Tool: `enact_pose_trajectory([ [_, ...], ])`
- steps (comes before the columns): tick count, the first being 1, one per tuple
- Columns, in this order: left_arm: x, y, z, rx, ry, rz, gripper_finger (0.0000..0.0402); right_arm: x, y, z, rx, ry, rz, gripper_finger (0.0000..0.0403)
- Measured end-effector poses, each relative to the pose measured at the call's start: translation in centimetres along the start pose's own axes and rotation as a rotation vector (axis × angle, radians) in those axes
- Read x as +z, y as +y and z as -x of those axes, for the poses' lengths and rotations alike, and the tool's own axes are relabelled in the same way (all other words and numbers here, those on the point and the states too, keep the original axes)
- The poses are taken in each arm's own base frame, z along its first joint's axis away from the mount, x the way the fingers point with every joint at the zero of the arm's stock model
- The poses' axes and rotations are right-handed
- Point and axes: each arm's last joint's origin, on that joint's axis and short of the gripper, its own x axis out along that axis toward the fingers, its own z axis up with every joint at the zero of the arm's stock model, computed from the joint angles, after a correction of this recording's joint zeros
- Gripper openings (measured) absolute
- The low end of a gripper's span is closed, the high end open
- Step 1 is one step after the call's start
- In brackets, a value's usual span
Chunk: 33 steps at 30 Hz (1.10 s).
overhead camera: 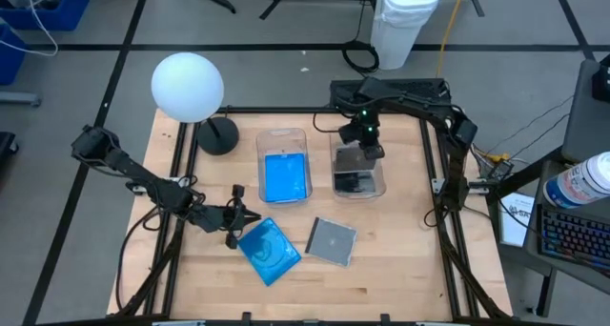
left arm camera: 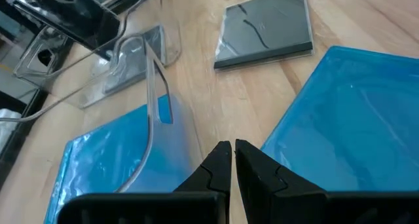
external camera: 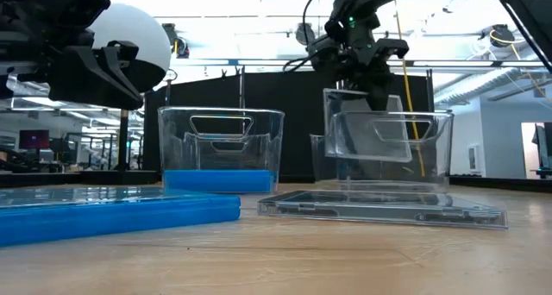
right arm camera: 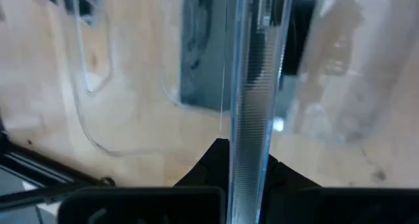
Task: Pick & place jewel cases by type
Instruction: Put the black cd case into the right transparent bin
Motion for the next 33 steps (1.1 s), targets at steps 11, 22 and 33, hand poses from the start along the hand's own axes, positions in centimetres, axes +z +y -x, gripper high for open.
enact_pose_trajectory([
  [11,0.0,0.0,0.0,-0.001,0.005,0.000,0.0031,0.7,-1.0,-3.2,0.109,0.057,0.002,0.0006],
  [22,-0.2,0.0,0.0,-0.003,0.024,-0.002,0.0031,0.7,-1.3,-5.4,0.148,0.043,0.028,0.0006],
  [33,-0.2,0.0,0.0,-0.004,0.024,-0.002,0.0031,1.2,-1.5,-5.6,0.104,0.019,0.048,0.0031],
])
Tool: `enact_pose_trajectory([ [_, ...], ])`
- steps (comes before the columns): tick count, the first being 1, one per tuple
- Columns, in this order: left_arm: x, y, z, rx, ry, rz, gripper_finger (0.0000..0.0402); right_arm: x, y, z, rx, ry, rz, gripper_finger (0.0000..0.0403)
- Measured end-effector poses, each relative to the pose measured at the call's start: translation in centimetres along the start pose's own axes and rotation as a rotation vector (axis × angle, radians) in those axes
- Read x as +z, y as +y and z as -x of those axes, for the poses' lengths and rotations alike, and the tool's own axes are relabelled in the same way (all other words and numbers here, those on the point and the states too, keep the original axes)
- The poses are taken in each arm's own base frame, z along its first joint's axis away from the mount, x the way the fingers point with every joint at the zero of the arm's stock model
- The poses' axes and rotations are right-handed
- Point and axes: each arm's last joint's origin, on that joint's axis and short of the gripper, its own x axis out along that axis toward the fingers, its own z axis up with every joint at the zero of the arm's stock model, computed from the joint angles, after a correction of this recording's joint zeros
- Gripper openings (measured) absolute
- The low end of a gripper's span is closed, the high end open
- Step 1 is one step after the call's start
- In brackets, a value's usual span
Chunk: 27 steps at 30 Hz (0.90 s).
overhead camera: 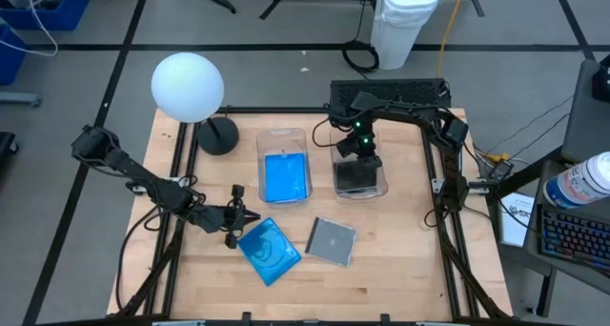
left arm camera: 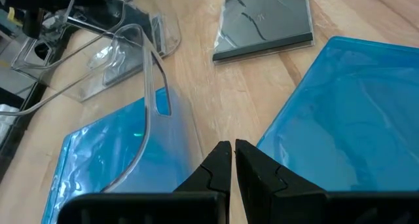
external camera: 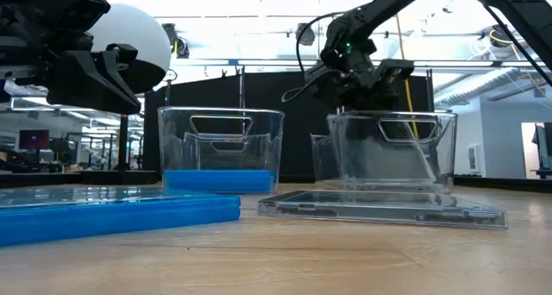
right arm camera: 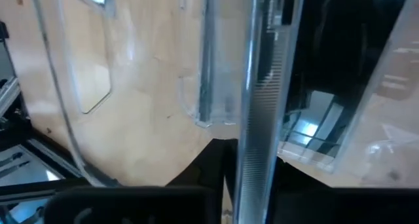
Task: Pick & place jewel cases by type
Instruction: Put the black cd case into the right transparent bin, then put the blue cd case into the left transparent bin
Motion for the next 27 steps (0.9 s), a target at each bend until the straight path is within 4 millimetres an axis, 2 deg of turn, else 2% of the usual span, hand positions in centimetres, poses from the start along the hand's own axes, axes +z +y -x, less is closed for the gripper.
enact_pose_trajectory([
  [8,0.0,0.0,0.0,-0.001,0.001,-0.001,0.0031,0.1,-0.4,0.2,-0.122,0.034,-0.060,0.0094],
  [16,-0.1,0.0,0.0,-0.004,0.005,0.001,0.0031,-0.4,0.4,1.5,-0.212,0.033,-0.089,0.0164],
  [22,-0.1,0.0,0.0,-0.004,0.005,0.005,0.0031,-0.2,1.7,2.1,-0.268,0.050,-0.059,0.0190],
  [27,-0.1,0.0,0.0,-0.003,0.005,0.008,0.0031,-0.3,3.0,2.9,-0.397,0.104,-0.041,0.0199],
])
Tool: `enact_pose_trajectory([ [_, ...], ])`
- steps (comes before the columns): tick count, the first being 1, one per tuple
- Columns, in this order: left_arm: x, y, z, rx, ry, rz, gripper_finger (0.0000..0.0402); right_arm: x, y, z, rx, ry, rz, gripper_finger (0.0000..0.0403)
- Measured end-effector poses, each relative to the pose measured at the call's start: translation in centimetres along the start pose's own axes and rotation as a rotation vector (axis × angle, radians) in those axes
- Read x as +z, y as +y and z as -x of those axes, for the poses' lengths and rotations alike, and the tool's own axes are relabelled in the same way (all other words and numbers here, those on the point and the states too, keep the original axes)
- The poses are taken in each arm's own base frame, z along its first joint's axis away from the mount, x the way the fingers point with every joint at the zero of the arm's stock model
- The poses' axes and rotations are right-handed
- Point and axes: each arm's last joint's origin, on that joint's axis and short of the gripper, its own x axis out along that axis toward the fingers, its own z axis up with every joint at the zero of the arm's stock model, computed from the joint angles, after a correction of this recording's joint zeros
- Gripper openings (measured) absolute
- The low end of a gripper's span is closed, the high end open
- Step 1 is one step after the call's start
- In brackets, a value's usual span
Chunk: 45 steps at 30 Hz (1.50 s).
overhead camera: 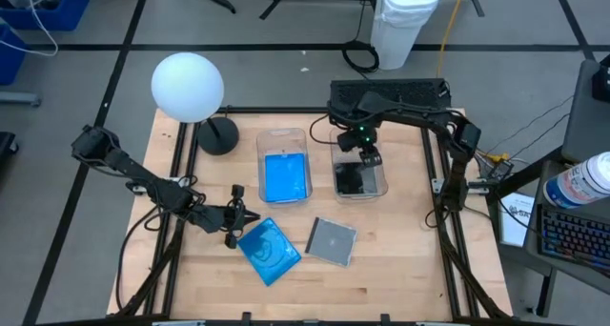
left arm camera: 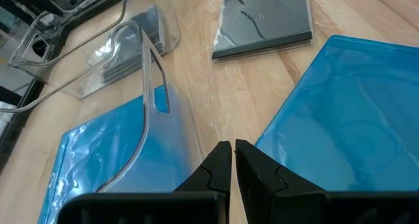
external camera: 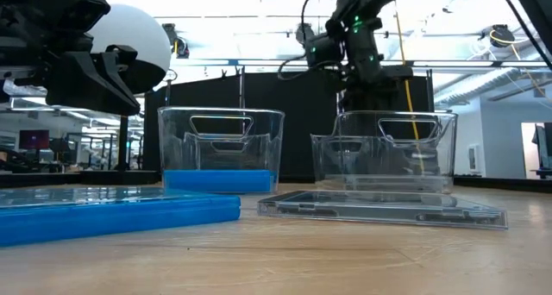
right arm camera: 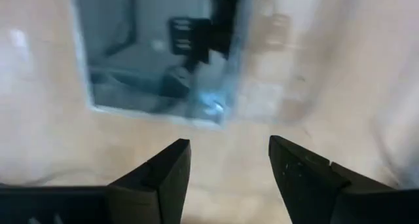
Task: Pick & place jewel cases by type
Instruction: Put the blue cd case into the left transparent bin
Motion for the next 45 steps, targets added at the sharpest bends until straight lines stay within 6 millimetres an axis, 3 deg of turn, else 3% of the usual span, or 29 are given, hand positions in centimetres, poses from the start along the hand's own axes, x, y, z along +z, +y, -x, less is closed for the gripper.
enact_pose_trajectory([
  [5,0.0,0.0,0.0,0.000,0.000,0.008,0.0031,-1.2,1.8,3.0,-0.164,-0.010,0.010,0.0199],
  [10,0.0,0.0,0.0,0.001,-0.001,0.008,0.0031,-3.4,5.1,7.6,-0.358,-0.117,-0.017,0.0188],
  [13,0.0,0.0,0.0,0.003,0.000,0.008,0.0031,-5.3,7.9,11.2,-0.457,-0.280,-0.063,0.0175],
  [17,0.0,0.0,0.0,0.004,-0.002,0.009,0.0031,-7.9,11.7,15.4,-0.500,-0.625,-0.189,0.0144],
  [20,0.0,0.0,0.0,0.004,-0.002,0.014,0.0031,-9.7,14.6,17.4,-0.443,-0.858,-0.260,0.0106],
  [23,0.0,0.0,0.0,0.004,-0.003,0.041,0.0031,-10.7,17.0,18.0,-0.370,-0.952,-0.266,0.0057],
  [25,0.1,0.0,0.0,0.005,-0.010,0.072,0.0031,-10.3,18.4,17.2,-0.368,-0.936,-0.231,0.0020],
  [27,0.1,0.0,0.0,0.005,-0.014,0.113,0.0031,-9.4,19.6,15.7,-0.390,-0.897,-0.215,0.0007],
  [31,0.1,0.0,0.0,0.003,-0.011,0.205,0.0031,-4.9,21.8,11.0,-0.382,-0.921,-0.137,0.0006],
  [37,0.0,-0.7,0.3,-0.031,-0.019,0.257,0.0031,1.3,25.2,3.9,-0.353,-1.219,0.083,0.0001],
  [45,0.1,-2.9,1.6,-0.135,-0.036,0.270,0.0005,3.8,28.1,-3.1,-0.292,-1.342,0.138,0.0001],
])
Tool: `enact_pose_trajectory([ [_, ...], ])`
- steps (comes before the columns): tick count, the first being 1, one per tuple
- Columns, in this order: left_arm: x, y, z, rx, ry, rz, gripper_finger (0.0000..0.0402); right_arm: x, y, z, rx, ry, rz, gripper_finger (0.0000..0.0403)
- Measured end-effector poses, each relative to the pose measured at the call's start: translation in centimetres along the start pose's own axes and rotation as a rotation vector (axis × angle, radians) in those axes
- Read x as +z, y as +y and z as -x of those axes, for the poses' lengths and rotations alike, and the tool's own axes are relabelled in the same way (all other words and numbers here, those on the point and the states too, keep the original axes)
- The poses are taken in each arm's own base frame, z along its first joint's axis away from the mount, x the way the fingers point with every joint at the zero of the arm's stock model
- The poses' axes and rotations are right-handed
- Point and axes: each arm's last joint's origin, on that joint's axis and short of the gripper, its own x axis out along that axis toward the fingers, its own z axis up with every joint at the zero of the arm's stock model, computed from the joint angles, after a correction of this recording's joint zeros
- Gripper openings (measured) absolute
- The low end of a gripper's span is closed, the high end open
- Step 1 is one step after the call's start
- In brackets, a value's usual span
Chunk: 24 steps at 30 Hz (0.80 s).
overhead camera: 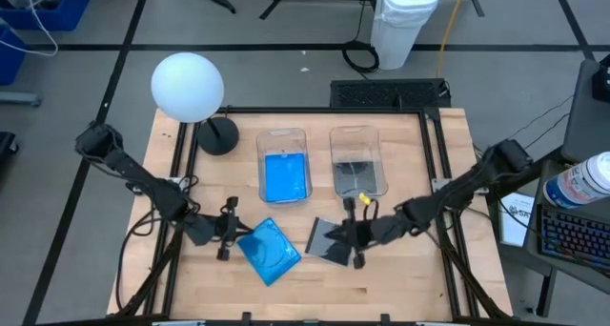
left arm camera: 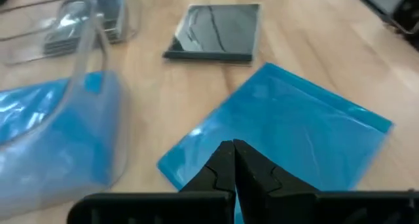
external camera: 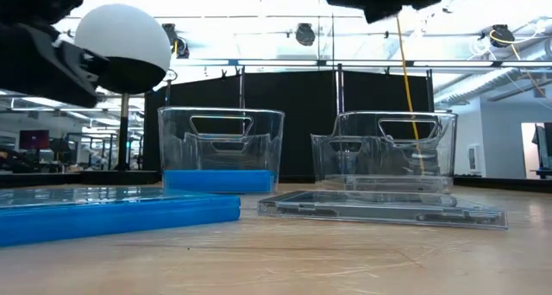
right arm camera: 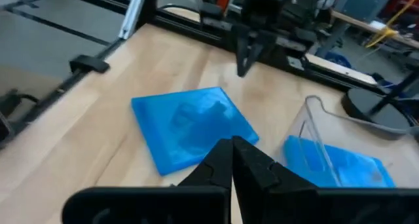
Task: Pick & place jewel cases by type
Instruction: Put the blue cd case into the left transparent bin
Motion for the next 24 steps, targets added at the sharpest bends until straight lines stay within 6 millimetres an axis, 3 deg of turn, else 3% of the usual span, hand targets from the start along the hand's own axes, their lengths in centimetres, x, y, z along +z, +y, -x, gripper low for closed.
enact_pose_trajectory([
  [6,-0.2,-1.0,0.6,0.006,-0.024,-0.035,0.0006,0.0,2.5,-1.5,-0.076,-0.030,0.087,0.0000],
  [9,-0.3,-1.3,0.8,-0.006,-0.027,-0.018,0.0005,0.8,2.7,-1.7,-0.078,-0.055,0.059,0.0000],
  [17,-0.8,-2.1,1.3,-0.031,-0.013,0.026,0.0004,-0.4,2.3,-2.1,-0.037,0.053,-0.008,0.0000],
  [24,-2.2,-2.6,1.6,0.013,0.058,0.023,0.0004,-0.4,2.6,-2.0,-0.027,0.049,-0.017,0.0000],
])
